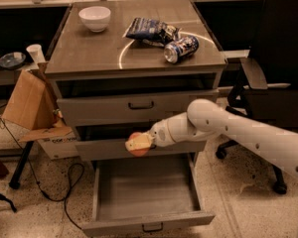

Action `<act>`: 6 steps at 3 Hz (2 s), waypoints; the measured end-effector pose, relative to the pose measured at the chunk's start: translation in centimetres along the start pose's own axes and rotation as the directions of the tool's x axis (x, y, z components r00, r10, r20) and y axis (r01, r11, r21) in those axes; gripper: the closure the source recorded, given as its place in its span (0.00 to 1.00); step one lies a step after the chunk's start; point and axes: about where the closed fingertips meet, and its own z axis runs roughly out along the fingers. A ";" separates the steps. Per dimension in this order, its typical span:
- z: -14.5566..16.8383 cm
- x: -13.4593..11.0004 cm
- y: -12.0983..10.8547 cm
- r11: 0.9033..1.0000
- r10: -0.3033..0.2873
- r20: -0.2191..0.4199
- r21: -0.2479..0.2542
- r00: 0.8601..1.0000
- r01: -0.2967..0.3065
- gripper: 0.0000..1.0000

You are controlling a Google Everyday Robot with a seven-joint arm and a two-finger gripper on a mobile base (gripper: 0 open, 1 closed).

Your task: Place apple into bottom drawer

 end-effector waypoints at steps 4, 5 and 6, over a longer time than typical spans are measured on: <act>17.2 18.8 -14.7 0.894 0.428 -0.117 -0.092 0.896 -0.439 1.00; 21.2 20.8 -15.5 0.870 0.465 -0.187 -0.087 0.865 -0.486 1.00; 22.0 21.0 -15.4 0.868 0.465 -0.197 -0.088 0.863 -0.488 1.00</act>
Offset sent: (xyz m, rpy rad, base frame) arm -0.0054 -0.0190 -0.2553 0.0889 0.3554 -0.1083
